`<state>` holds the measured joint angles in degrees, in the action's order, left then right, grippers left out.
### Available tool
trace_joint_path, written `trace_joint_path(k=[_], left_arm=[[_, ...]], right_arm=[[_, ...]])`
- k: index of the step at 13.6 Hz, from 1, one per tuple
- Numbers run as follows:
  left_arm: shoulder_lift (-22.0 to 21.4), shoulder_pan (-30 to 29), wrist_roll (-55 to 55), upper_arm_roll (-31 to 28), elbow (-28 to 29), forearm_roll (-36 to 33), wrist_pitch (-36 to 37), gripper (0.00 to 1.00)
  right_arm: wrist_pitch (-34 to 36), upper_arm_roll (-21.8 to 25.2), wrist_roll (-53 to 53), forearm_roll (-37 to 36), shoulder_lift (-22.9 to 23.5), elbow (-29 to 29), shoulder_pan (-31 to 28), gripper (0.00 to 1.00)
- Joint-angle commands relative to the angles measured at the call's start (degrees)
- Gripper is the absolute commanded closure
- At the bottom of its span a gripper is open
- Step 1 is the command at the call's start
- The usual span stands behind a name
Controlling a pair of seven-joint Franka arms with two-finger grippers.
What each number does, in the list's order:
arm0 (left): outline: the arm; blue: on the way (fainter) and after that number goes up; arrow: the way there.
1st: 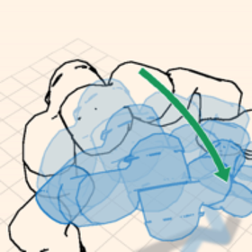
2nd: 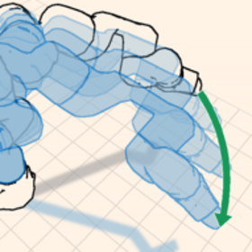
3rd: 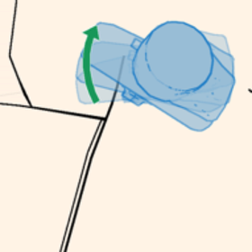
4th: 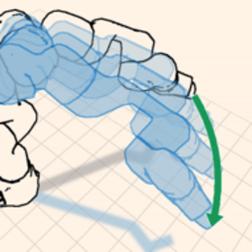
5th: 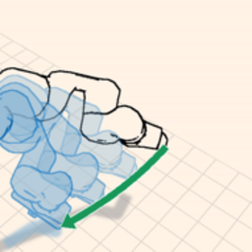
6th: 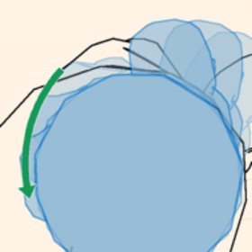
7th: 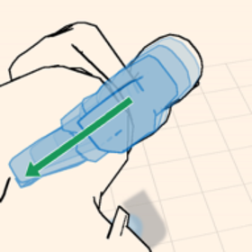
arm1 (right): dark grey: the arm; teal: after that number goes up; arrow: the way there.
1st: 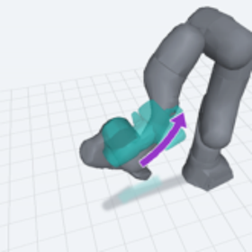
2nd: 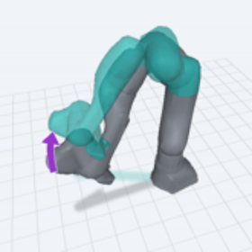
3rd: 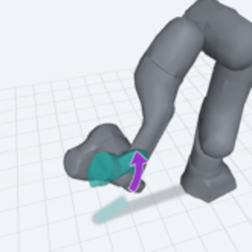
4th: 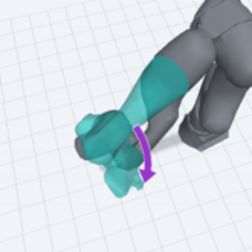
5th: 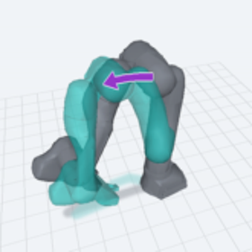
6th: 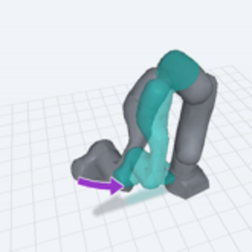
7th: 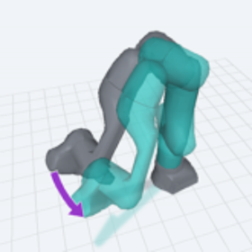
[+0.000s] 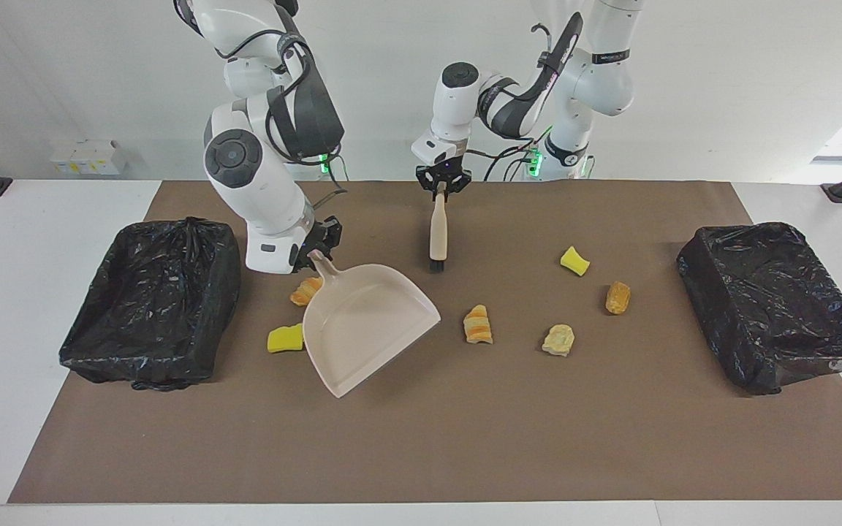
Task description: Sweep and dump trash in bin
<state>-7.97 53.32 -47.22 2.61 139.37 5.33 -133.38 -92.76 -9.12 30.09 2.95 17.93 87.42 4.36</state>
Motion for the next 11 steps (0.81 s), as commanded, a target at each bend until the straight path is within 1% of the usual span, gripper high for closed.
trace_joint_path(k=[1, 2, 4, 6, 7, 8, 10, 11], left_arm=[[-2.4, -6.27, 0.38, 0.2, -5.84, -0.14, 10.12, 1.0], [-2.31, -8.38, 0.29, 0.2, -8.38, -0.41, 13.29, 1.0], [-2.4, -14.7, -0.41, 0.12, -12.7, -0.41, 20.22, 1.0], [-2.4, -21.64, -0.5, 0.2, -15.96, -0.41, 27.7, 1.0], [-2.31, -25.07, -0.59, 0.2, -16.75, -0.41, 29.39, 1.0], [-2.22, -28.15, -0.68, 0.2, -16.67, -0.41, 29.58, 1.0], [-1.87, -34.82, -1.29, 0.2, -16.15, -0.41, 28.97, 1.0], [-1.87, -37.47, -1.03, 0.2, -15.8, -0.41, 28.61, 1.0]], right_arm=[[-4.79, -0.54, 12.51, -6.26, -1.93, 4.59, 0.3, 1.0], [-6.45, -0.63, 14.11, -8.99, -2.02, 6.17, 1.09, 1.0], [-9.1, -0.63, 19.89, -13.83, -2.37, 7.59, 3.11, 1.0], [-10.59, -0.54, 27.88, -14.9, -2.28, 7.77, 3.03, 1.0], [-11.21, -0.54, 31.84, -16.12, -2.2, 7.94, 3.03, 1.0], [-11.3, -0.72, 34.92, -18.39, -1.76, 8.12, 3.38, 1.0], [-11.22, -0.54, 35.48, -20.09, -1.32, 8.82, 6.44, 1.0], [-11.3, -0.63, 34.87, -20.09, -0.88, 8.91, 6.89, 1.0]])
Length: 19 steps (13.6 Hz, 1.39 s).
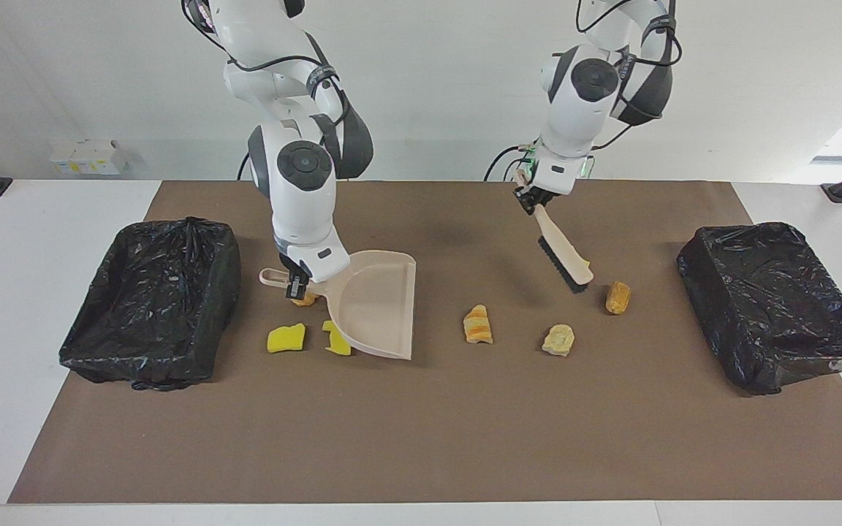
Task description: Sweep and dump trash in bin
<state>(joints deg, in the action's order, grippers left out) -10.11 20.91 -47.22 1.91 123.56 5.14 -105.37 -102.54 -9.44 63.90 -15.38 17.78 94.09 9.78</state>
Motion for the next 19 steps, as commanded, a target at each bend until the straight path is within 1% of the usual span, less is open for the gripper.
trace_joint_path(k=[1, 2, 3, 4, 5, 7, 9, 11, 14, 15, 17, 19], left_arm=[[0.27, -8.57, -0.51, 0.9, 0.36, -0.3, 0.26, 1.0], [0.1, -12.44, 0.02, 0.9, 1.41, -0.48, -0.88, 1.0], [-0.52, -14.91, 2.12, 0.9, 3.08, -2.22, -2.46, 1.0], [-1.13, -16.85, 5.7, 0.9, 5.53, -3.63, -3.69, 1.0], [-1.4, -17.3, 8.0, 0.9, 8.69, -3.73, -6.66, 1.0], [-0.88, -15.91, 8.9, 1.16, 13.53, -3.73, -11.68, 1.0], [0.88, -13.62, 13.62, 1.17, 13.29, -3.65, -13.98, 1.0], [2.19, -12.05, 23.36, 1.34, 12.5, -3.03, -14.25, 1.0], [3.78, -7.57, 36.03, 1.34, 11.71, 1.52, -16.36, 1.0], [3.79, -5.73, 37.45, 1.34, 11.53, 2.76, -16.36, 1.0], [3.78, -1.33, 36.07, 1.25, 10.83, 4.17, -16.19, 1.0], [4.4, -0.96, 33.18, 1.17, 8.2, 4.27, -13.91, 1.0]], right_arm=[[-1.52, -0.4, -1.04, -1.76, -0.12, 2.41, 1.56, 1.0], [-1.52, -0.4, -3.76, -1.76, 0.41, 2.67, 3.56, 1.0], [-1.52, -0.31, -5.52, -1.76, 1.37, 2.59, 5.06, 1.0], [-1.96, -0.4, -8.68, -1.76, 2.34, 2.59, 5.33, 1.0], [-2.57, -0.4, -11.93, -1.67, 3.05, 2.59, 6.47, 1.0], [-2.93, -0.4, -16.86, -1.58, 3.84, 2.67, 7.27, 1.0], [-2.93, -0.4, -20.9, -1.23, 4.2, 2.68, 9.37, 1.0], [-3.37, -0.49, -28.97, -0.79, 4.11, 2.68, 10.43, 1.0], [-3.55, -0.49, -30.15, -0.7, 3.93, 2.68, 11.14, 1.0], [-3.28, -0.57, -30.24, -0.7, 3.76, 2.76, 11.75, 1.0], [-2.58, -0.57, -30.33, -0.7, 3.58, 2.76, 12.37, 1.0], [-2.49, -0.49, -30.33, -0.79, 3.49, 2.85, 12.37, 1.0]])
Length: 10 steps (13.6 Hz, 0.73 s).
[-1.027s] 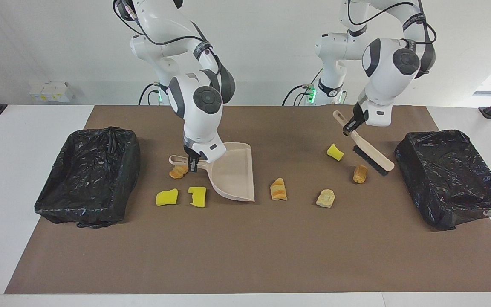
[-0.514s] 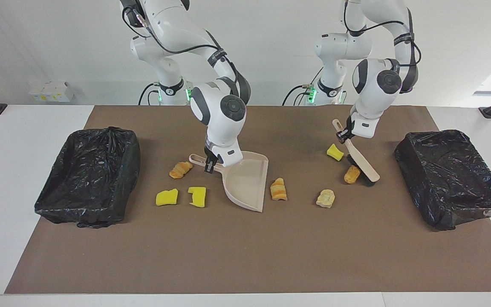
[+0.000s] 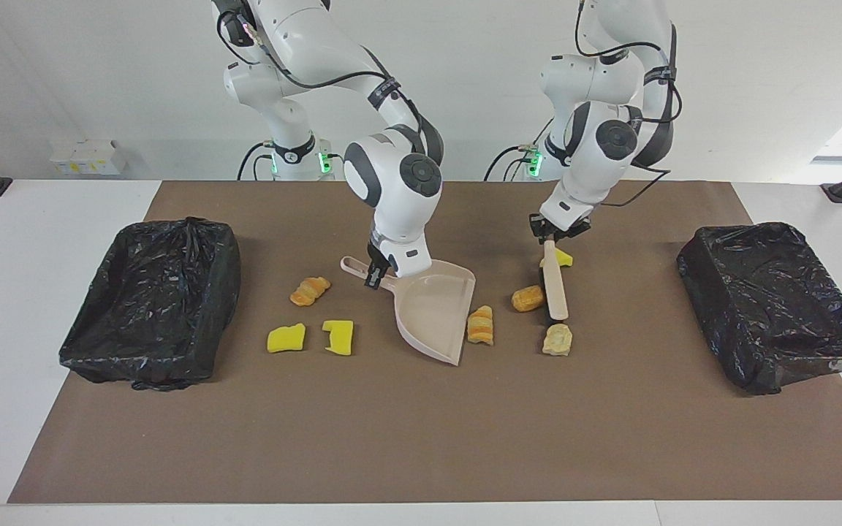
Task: Sweep and dump trash in bin
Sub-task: 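Sweep the bread and sponge pieces toward the dustpan with the left gripper's brush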
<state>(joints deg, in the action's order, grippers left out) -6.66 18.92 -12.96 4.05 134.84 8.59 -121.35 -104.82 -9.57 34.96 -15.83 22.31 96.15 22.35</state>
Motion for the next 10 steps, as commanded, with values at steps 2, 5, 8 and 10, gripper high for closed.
trace_joint_path(k=[2, 5, 8, 10], left_arm=[[-0.54, 0.16, -2.67, -1.24, -5.89, 0.9, 7.59, 1.0], [-5.02, -0.46, -15.47, -1.33, -7.05, 0.29, 16.3, 1.0], [-8.36, -0.72, -31.27, -1.24, -4.33, 0.2, 24.81, 1.0], [-13.35, -0.73, -41.66, -1.15, 1.53, 0.2, 26.69, 1.0]], right_arm=[[0.14, -0.36, -0.86, -0.43, -1.04, 0.88, -0.29, 1.0], [1.11, -0.36, -0.68, -0.52, -1.13, 0.97, -0.29, 1.0], [1.2, -0.36, 5.86, -0.61, -1.22, 0.97, -0.38, 1.0], [-0.02, -0.36, 10.64, -0.78, -1.48, 2.28, -0.47, 1.0]])
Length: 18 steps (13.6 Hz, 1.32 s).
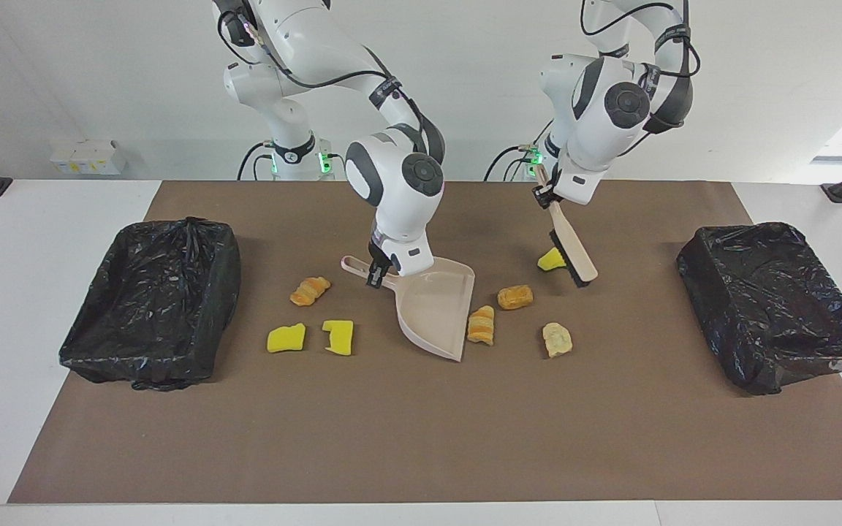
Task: Sweep and dump trash in bin
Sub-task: 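Sweep the bread and sponge pieces toward the dustpan with the left gripper's brush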
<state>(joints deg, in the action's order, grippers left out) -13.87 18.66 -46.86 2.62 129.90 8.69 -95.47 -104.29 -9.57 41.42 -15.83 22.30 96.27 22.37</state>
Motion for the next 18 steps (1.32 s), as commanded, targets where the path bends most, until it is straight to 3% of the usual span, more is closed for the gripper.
trace_joint_path(k=[1, 4, 8, 12, 18], left_arm=[[-8.17, 0.31, -9.28, 0.72, 10.07, 0.1, 0.38, 1.0], [-7.31, 3.74, -9.57, 1.86, 17.03, 0.1, -9.43, 1.0], [2.43, 3.84, -1.86, 1.86, 12.76, 0.36, -20.27, 1.0], [9.2, 1.12, 9.57, 1.78, 3.45, 1.76, -20.99, 1.0], [11.84, -2.83, 24.25, 1.51, -0.43, 0.98, -21.25, 1.0]], right_arm=[[-2.04, -0.36, 5.24, -0.78, -1.99, 3.21, -0.49, 1.0], [-2.23, -0.36, 4.9, -0.69, -2.61, 4.27, -0.14, 1.0], [-2.67, -0.36, -2.12, -0.34, -2.43, 4.19, -0.4, 1.0], [-2.5, -0.36, -2.22, -0.43, -2.43, 4.19, -0.66, 1.0], [-2.5, -0.36, -2.22, -0.43, -2.35, 4.01, -0.66, 1.0]])
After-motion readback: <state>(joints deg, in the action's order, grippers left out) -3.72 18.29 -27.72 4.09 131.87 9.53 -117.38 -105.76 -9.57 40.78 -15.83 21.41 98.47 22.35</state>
